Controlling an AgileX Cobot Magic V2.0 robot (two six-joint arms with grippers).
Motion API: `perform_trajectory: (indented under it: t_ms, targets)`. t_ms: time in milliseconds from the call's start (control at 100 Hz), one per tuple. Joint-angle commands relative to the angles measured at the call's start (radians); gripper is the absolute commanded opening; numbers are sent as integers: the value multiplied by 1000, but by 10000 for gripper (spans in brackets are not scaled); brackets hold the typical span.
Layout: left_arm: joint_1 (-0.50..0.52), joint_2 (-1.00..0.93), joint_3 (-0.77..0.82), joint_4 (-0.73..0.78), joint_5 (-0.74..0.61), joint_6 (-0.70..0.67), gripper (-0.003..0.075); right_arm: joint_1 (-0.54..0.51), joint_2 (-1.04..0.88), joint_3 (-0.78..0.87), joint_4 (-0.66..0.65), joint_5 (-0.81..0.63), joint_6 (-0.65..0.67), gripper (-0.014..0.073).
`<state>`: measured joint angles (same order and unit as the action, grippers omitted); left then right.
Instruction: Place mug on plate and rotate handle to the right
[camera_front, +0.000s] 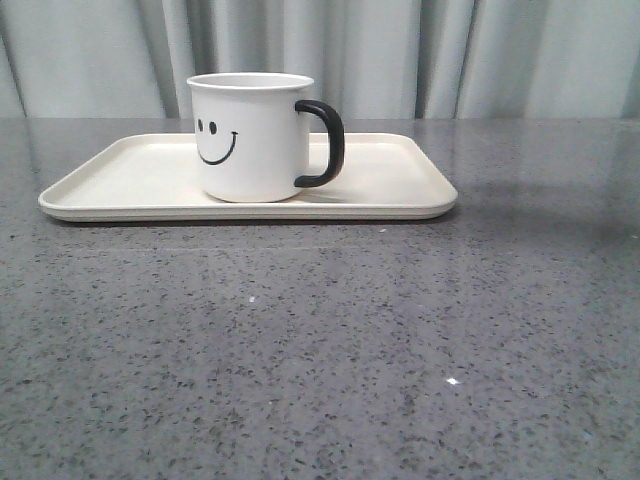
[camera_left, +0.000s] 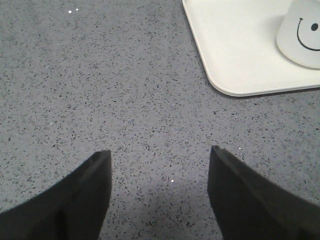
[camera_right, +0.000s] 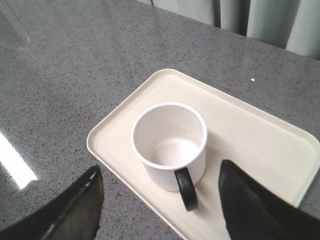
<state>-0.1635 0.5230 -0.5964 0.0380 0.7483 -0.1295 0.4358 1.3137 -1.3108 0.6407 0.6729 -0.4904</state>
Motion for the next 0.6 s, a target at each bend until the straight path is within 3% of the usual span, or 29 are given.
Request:
perform_trajectory:
  t_ms: [0,140,450,590]
  targets:
    - [1,3,-29,2,-73,-7,421,33,40,-78,5,-80,-8,475]
    - [1,3,-29,2,-73,-7,421,72,156,-172,-58,-83,48,475]
    - [1,3,-29,2,-71,-7,421,133,355,-365,-400,-11,296,475]
    - [1,3,-29,2,-71,-7,421,142,413,-415,-477,2,378,475]
